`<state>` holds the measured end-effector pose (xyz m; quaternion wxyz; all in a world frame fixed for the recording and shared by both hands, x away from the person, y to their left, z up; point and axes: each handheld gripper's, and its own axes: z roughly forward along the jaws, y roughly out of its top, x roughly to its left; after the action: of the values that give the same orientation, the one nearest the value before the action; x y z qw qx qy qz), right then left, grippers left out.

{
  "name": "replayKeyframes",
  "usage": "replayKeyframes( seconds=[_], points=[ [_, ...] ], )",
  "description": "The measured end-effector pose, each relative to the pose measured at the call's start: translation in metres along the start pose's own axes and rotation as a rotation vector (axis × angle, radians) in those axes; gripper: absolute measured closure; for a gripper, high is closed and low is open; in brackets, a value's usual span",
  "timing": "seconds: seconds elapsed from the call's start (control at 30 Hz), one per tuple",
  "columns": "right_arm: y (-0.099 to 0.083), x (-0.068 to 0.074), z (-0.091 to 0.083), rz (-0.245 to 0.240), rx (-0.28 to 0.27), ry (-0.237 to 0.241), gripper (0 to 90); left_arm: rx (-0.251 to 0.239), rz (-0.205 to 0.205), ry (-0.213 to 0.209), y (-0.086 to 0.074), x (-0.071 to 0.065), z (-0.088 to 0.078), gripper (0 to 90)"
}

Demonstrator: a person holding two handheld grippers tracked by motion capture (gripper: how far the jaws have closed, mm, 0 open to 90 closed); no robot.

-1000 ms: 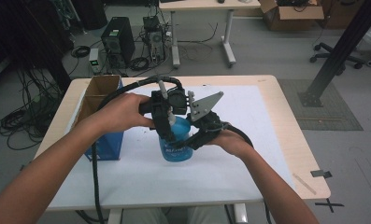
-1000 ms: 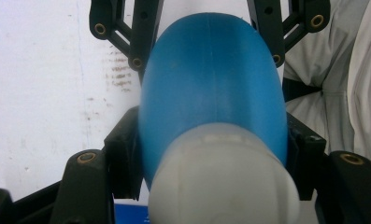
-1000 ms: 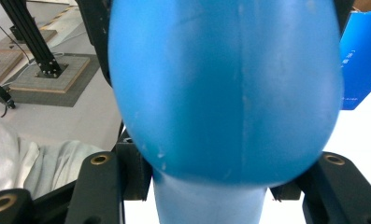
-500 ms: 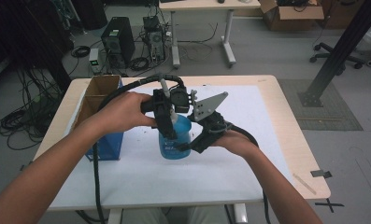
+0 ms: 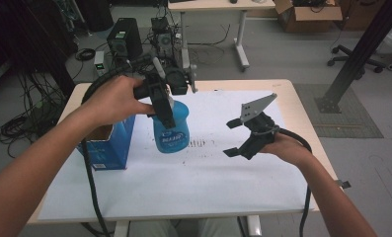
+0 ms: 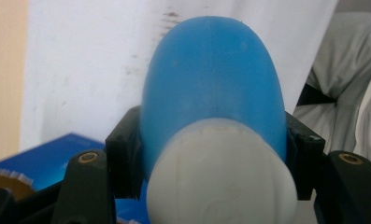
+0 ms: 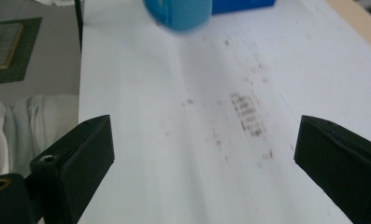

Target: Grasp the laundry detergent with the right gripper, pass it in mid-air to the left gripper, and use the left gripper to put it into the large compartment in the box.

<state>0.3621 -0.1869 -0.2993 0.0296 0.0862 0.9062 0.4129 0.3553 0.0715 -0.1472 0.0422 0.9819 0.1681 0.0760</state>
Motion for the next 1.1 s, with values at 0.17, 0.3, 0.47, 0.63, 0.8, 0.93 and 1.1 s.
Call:
replayKeyframes(
  seconds=[0.17,0.3,0.47,0.63,0.8,0.93,1.1],
  points=[
    [-0.01,-0.006,-0.025,0.049,0.068,-0.044,3.2,0.002,-0.102,0.053,-0.006,0.013,-0.02,38.0],
    [-0.014,-0.006,-0.042,0.048,0.104,-0.08,4.5,-0.005,-0.181,0.078,-0.011,0.025,-0.037,38.0],
    [-0.017,-0.009,-0.061,0.042,0.14,-0.12,5.1,-0.012,-0.281,0.111,-0.017,0.039,-0.055,38.0],
    [-0.014,-0.01,-0.072,0.048,0.145,-0.139,5.2,-0.021,-0.392,0.137,-0.025,0.051,-0.068,38.0],
    [-0.011,-0.011,-0.081,0.047,0.157,-0.157,6.1,-0.036,-0.525,0.164,-0.037,0.063,-0.077,38.0],
    [-0.011,-0.013,-0.087,0.039,0.156,-0.176,7.2,-0.04,-0.631,0.196,-0.048,0.072,-0.082,38.0],
    [-0.008,-0.015,-0.089,0.04,0.154,-0.178,6.8,-0.035,-0.744,0.201,-0.066,0.084,-0.087,38.0]
  ],
)
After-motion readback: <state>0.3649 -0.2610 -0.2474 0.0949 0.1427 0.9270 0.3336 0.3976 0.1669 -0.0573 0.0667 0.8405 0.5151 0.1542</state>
